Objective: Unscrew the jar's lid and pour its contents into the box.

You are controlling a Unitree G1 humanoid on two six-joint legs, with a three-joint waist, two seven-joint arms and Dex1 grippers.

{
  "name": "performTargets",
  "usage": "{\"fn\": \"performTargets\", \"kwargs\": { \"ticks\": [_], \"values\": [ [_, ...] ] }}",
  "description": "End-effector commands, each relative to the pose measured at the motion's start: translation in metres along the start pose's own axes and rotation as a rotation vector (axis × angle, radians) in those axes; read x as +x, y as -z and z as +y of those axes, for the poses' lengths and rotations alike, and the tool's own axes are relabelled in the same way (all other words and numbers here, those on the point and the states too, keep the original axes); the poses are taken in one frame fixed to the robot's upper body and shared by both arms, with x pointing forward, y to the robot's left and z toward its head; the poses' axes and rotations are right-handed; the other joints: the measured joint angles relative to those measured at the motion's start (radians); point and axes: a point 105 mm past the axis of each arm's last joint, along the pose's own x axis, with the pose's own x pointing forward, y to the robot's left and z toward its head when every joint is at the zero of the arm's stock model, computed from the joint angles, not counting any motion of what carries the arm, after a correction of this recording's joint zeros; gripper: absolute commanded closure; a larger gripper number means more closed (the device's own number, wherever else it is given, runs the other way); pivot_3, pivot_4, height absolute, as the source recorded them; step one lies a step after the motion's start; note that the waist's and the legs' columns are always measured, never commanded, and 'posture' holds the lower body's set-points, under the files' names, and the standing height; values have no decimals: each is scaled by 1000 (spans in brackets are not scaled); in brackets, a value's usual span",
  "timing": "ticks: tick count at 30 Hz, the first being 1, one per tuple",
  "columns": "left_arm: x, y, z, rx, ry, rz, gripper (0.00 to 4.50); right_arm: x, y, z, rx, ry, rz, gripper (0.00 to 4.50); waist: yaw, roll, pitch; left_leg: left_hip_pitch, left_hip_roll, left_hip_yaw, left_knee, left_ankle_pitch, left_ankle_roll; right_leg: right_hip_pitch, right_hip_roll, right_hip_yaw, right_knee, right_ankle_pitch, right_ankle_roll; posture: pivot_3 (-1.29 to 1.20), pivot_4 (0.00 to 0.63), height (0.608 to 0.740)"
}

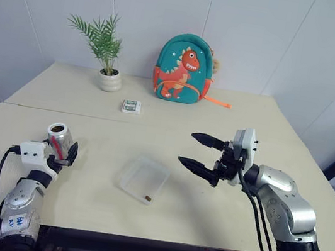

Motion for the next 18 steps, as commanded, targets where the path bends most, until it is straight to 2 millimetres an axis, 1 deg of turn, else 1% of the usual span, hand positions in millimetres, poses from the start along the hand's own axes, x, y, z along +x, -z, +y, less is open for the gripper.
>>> {"fn": "performTargets", "kwargs": {
  "ticks": [1,3,7,9,11,12,13,15,18],
  "values": [
    [-14,-21,1,42,16,-23,19,1,-11,2,-31,-30,-27,0,-2,0,0,0,0,0,-1,0,0,0,0,0,0,0,0,0,150,740],
    [-25,-27,0,58,30,-12,19,-1,-11,3,-33,-41,-22,0,-1,0,0,0,0,0,-2,0,0,0,0,0,-1,0,-1,0,150,740],
    [-53,-41,14,97,-4,34,19,-7,-9,6,-31,-79,-4,0,0,0,0,0,1,0,-3,-1,-1,-1,0,-1,-1,-1,-2,0,150,740],
    [-68,-49,16,117,25,59,19,-11,-7,8,-32,-100,11,0,-2,0,0,0,2,0,-3,-1,-1,-1,0,-1,-3,-3,-6,0,150,740],
    [-80,-56,14,133,79,81,19,-16,-6,10,-31,-125,32,0,-1,0,0,0,2,1,-4,-1,-1,0,0,-1,-6,-6,-10,0,150,740],
    [-84,-60,10,158,124,91,19,-19,-4,11,-28,-137,48,0,-1,0,0,0,2,1,-4,-1,-1,0,0,-1,-7,-9,-17,0,150,740],
    [-88,-65,1,191,201,101,19,-22,-3,11,-28,-149,63,0,0,0,0,0,2,1,-4,-1,-1,0,0,-1,-7,-11,-19,0,150,740],
    [-94,-72,-22,255,388,110,19,-26,-1,11,-33,-160,89,0,2,-1,0,0,2,1,-4,-1,0,0,0,-1,-9,-11,-20,0,150,740],
    [-96,-80,-42,321,581,126,19,-35,5,8,-65,-171,140,0,1,0,0,-1,3,2,-4,-1,0,1,-1,-1,-15,-10,-22,0,150,740]
  ]
}}
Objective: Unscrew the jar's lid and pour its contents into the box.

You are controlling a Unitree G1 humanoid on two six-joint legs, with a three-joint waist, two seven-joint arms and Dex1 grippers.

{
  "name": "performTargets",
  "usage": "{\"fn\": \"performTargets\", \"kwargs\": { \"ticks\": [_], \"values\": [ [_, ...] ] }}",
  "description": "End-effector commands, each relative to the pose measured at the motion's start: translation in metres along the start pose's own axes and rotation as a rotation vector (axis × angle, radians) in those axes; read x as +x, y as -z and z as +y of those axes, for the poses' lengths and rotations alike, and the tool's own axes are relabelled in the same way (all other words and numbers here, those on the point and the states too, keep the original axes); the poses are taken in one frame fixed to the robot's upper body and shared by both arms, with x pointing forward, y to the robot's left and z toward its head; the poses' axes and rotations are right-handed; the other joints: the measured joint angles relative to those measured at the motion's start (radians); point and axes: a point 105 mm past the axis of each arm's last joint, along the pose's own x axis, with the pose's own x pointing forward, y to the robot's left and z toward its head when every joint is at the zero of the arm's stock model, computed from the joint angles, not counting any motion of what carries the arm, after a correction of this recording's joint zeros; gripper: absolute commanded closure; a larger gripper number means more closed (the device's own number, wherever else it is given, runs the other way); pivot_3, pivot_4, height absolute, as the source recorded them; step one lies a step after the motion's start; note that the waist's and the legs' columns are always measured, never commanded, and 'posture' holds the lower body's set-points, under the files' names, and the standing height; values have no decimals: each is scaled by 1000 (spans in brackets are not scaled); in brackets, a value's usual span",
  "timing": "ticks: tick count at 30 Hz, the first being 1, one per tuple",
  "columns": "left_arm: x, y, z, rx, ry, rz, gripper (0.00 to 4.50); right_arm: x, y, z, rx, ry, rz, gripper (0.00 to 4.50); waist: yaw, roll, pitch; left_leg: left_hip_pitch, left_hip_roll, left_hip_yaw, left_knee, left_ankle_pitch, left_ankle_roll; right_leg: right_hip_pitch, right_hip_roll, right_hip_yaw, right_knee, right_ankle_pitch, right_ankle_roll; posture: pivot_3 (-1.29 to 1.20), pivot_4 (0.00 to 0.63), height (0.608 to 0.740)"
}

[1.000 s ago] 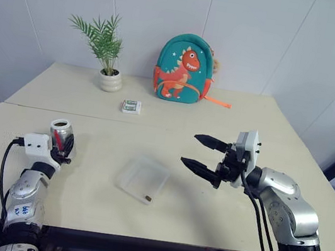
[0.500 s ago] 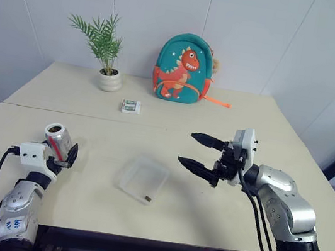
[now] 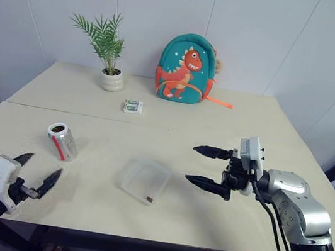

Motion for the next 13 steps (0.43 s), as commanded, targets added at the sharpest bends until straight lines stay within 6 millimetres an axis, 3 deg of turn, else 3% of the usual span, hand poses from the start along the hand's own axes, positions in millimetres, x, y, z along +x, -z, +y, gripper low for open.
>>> {"fn": "performTargets", "kwargs": {
  "ticks": [1,6,10,12,13],
  "values": [
    [7,-27,-23,121,243,-41,19,-14,1,-2,-71,-11,52,0,-1,0,0,0,1,0,0,0,0,1,0,0,-3,1,-1,0,150,740],
    [26,-48,-25,194,441,-68,19,-29,10,4,-85,-28,124,0,-1,0,0,-2,2,4,-2,-1,3,1,1,1,-11,5,-6,0,150,740],
    [31,-46,-21,201,490,-57,19,-35,13,10,-78,1,136,0,-6,0,0,-2,3,9,-3,-6,5,-1,2,4,-8,5,-4,0,150,740],
    [30,-44,-18,190,496,-50,19,-37,11,11,-75,20,133,0,-7,0,0,-2,5,11,-3,-8,4,-3,5,7,-7,5,1,0,150,740],
    [29,-41,-18,180,501,-42,19,-37,11,10,-73,37,130,0,-7,0,0,-2,8,12,-2,-10,2,-4,8,8,-6,9,11,0,150,740]
  ]
}}
